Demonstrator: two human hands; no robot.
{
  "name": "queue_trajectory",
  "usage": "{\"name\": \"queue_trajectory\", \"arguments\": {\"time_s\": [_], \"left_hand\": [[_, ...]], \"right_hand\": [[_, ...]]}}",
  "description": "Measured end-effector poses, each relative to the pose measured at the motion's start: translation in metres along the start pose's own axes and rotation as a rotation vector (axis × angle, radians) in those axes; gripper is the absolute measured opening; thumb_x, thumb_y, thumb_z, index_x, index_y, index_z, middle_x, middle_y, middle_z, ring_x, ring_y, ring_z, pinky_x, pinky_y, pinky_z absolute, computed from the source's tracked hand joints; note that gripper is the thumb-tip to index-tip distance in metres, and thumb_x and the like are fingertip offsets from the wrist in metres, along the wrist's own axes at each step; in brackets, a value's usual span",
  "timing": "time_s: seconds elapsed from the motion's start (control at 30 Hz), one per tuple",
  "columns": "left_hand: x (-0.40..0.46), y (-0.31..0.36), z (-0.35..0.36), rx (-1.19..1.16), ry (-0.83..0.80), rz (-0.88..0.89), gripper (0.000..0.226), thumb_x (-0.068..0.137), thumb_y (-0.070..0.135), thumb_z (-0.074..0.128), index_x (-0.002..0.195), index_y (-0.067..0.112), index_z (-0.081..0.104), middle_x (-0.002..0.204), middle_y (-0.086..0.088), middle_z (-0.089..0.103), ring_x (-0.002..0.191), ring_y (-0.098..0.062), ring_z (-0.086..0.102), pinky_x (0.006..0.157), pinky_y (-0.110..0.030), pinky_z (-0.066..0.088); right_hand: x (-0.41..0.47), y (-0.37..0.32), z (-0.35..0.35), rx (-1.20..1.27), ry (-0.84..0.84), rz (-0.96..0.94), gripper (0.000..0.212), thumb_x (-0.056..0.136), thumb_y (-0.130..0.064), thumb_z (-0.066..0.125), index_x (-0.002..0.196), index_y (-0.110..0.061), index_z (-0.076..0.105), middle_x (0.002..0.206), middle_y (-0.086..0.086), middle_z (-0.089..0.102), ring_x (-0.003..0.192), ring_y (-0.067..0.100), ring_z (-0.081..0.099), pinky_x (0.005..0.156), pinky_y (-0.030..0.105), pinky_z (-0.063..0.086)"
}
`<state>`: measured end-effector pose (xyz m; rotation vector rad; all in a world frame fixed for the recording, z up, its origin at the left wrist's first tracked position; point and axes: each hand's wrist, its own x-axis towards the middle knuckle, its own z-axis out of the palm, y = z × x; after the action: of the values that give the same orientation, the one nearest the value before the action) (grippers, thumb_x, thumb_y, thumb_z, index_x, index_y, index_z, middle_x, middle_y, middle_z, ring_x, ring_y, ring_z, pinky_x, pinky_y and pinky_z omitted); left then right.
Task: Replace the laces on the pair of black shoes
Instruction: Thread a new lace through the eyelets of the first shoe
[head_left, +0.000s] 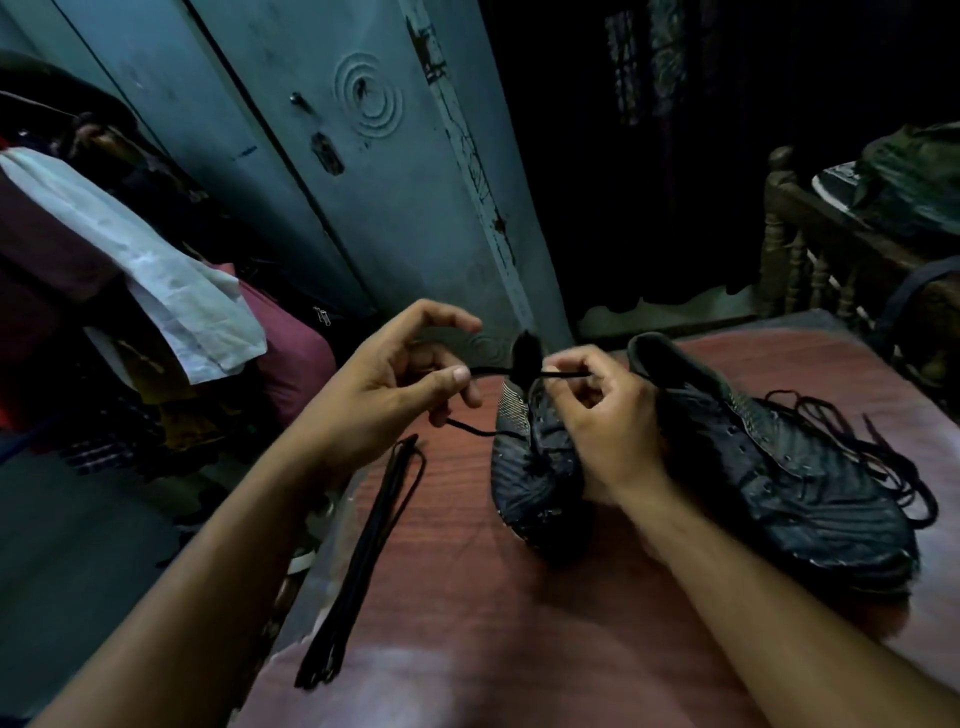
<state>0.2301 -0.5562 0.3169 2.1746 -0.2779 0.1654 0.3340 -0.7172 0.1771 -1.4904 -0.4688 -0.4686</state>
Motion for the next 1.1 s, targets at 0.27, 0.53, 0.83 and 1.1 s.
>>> {"name": "queue_trajectory", "arguments": {"time_s": [0.27, 0.53, 0.83, 1.1], "left_hand": [[-0.026, -0.03, 0.005, -0.067, 0.062, -0.043, 0.029, 0.095, 0.016, 0.065, 0.124, 0.016, 0.059, 0.091, -0.013, 0.075, 0.073, -0.023, 0.061, 0.068, -0.03, 0.053], [-0.065, -0.07, 0.008, -0.124, 0.084, -0.128, 0.031, 0.091, 0.01, 0.066, 0.122, 0.014, 0.066, 0.082, -0.015, 0.073, 0.083, -0.02, 0.072, 0.077, -0.023, 0.055], [-0.026, -0.125, 0.04, 0.103, 0.333, -0.074, 0.015, 0.093, 0.038, 0.064, 0.102, 0.029, 0.072, 0.096, 0.008, 0.074, 0.086, -0.018, 0.071, 0.082, -0.047, 0.059], [0.035, -0.155, 0.077, 0.174, 0.419, 0.018, 0.036, 0.087, 0.011, 0.075, 0.119, 0.025, 0.067, 0.111, 0.013, 0.068, 0.089, -0.001, 0.065, 0.078, -0.014, 0.05]], "right_hand": [[0.008, 0.019, -0.004, -0.039, -0.229, 0.179, 0.036, 0.103, -0.048, 0.029, 0.109, -0.034, 0.062, 0.057, 0.004, 0.066, 0.041, 0.006, 0.053, 0.056, 0.026, 0.037], [0.016, 0.033, -0.013, -0.139, -0.203, 0.224, 0.039, 0.102, -0.049, 0.024, 0.117, -0.042, 0.059, 0.05, -0.001, 0.06, 0.041, 0.006, 0.051, 0.058, 0.026, 0.037], [0.01, 0.033, -0.01, 0.025, -0.38, 0.198, 0.04, 0.107, -0.053, 0.03, 0.126, -0.044, 0.064, 0.063, -0.017, 0.055, 0.051, -0.003, 0.051, 0.057, 0.018, 0.034], [0.005, 0.043, -0.001, -0.08, -0.302, 0.153, 0.031, 0.105, -0.04, 0.041, 0.104, -0.033, 0.071, 0.071, -0.017, 0.062, 0.061, -0.001, 0.056, 0.062, 0.024, 0.043]]}}
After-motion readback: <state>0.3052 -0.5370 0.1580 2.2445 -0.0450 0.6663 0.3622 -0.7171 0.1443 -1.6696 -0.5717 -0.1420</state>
